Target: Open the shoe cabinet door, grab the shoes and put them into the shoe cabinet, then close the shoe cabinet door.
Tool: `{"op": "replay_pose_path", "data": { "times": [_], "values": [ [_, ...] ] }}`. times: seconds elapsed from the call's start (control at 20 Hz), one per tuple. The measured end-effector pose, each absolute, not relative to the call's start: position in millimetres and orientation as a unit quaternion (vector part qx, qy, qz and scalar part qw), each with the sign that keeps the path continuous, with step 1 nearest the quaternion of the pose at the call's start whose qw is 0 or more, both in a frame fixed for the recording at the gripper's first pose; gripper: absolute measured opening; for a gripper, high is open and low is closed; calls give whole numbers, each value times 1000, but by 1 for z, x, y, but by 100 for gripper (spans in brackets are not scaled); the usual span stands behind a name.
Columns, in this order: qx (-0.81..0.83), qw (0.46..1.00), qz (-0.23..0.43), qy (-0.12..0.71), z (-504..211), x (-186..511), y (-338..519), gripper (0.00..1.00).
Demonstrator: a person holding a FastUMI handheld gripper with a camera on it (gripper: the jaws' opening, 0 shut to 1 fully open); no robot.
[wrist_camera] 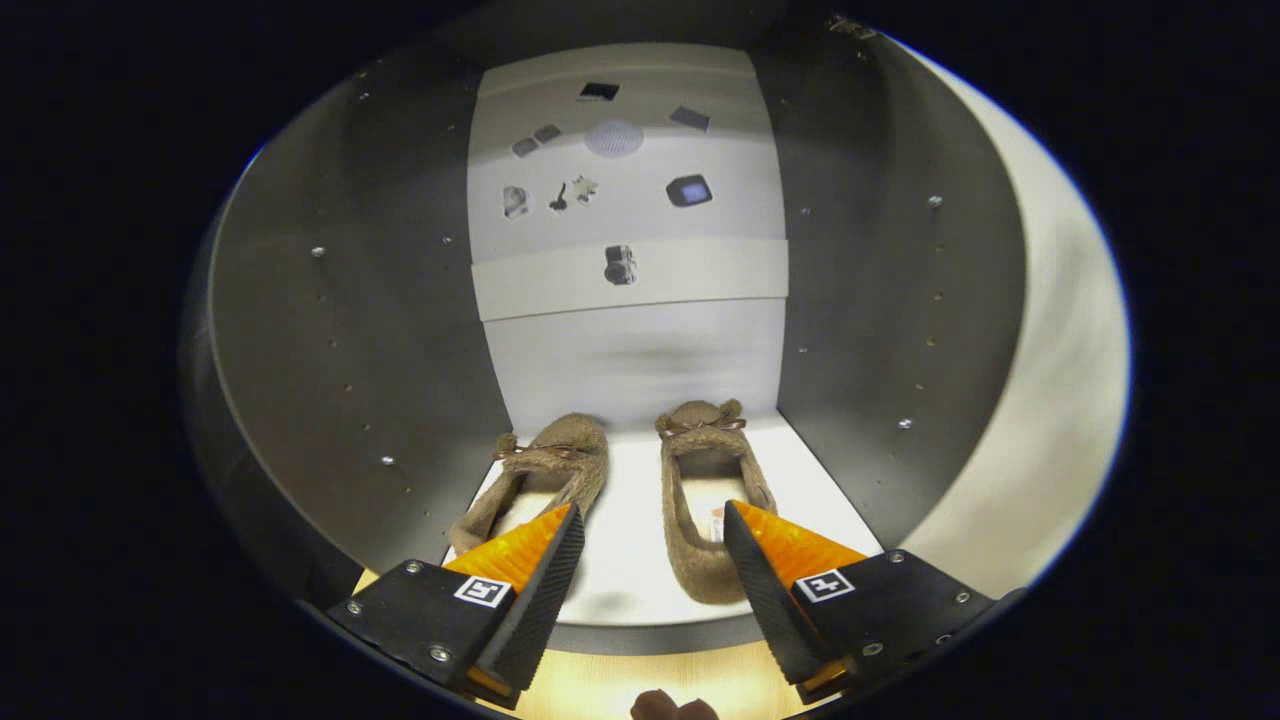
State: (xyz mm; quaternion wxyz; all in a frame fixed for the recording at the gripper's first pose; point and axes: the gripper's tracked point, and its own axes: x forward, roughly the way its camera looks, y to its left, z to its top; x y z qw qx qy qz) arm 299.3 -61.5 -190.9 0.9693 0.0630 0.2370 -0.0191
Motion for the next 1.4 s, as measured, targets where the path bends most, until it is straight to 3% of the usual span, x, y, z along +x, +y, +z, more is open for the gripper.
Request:
{"op": "replay_pose_path", "data": {
  "times": [0.6,0.85,1.4],
  "values": [
    [68,972,-38,223,-140,124,-47,90],
    [79,976,1,204,-111,67,-53,90],
    [105,974,61,189,-96,-74,-190,90]
  ]
}}
